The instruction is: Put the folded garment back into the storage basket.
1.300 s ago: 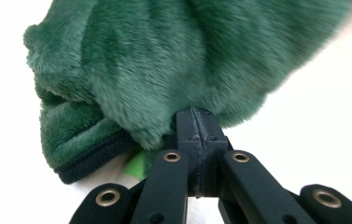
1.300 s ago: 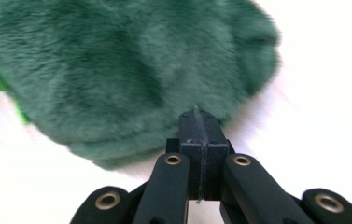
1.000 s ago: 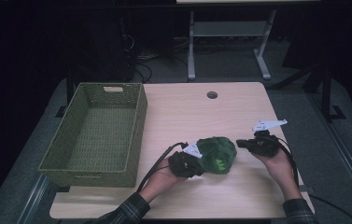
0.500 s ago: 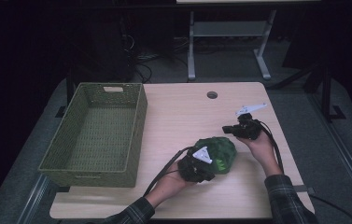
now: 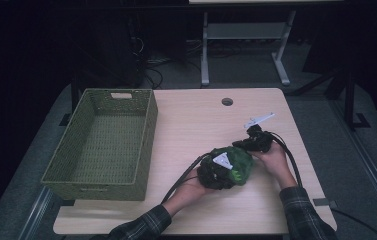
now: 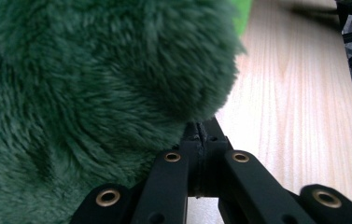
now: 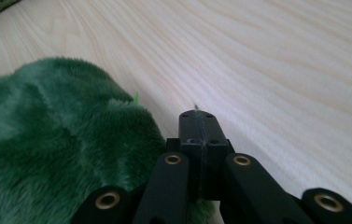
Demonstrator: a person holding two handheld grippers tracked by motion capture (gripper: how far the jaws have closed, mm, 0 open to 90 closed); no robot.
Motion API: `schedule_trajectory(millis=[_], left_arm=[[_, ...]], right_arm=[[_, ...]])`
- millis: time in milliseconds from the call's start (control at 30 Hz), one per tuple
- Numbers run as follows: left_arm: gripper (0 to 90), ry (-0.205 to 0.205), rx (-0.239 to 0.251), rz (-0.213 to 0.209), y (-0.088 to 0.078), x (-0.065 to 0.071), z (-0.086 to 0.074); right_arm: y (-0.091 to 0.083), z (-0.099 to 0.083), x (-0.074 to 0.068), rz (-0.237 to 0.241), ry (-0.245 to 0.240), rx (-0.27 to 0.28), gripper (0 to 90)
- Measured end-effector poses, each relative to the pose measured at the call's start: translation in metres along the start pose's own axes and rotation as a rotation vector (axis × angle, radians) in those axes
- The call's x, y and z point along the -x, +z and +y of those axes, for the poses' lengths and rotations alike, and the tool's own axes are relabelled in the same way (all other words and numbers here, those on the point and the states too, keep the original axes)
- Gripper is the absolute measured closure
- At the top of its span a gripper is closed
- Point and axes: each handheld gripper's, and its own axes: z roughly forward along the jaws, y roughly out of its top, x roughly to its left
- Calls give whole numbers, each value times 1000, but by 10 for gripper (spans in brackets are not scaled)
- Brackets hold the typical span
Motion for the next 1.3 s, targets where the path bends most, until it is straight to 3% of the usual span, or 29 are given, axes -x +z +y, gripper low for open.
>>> schedule_trajectory(millis=[300, 567, 967, 1300], left_arm=[[897, 1, -12, 30, -8, -5, -5], [896, -7, -17, 79, -20, -13, -13], [896, -23, -35, 165, -35, -28, -21], [896, -58, -34, 187, -43, -42, -24]], right_arm=[[-11, -15, -8, 7, -4, 2, 900], [-27, -33, -16, 13, 0, 47, 900], [-42, -50, -31, 15, 14, 47, 900], [-48, -72, -49, 42, 17, 51, 900]])
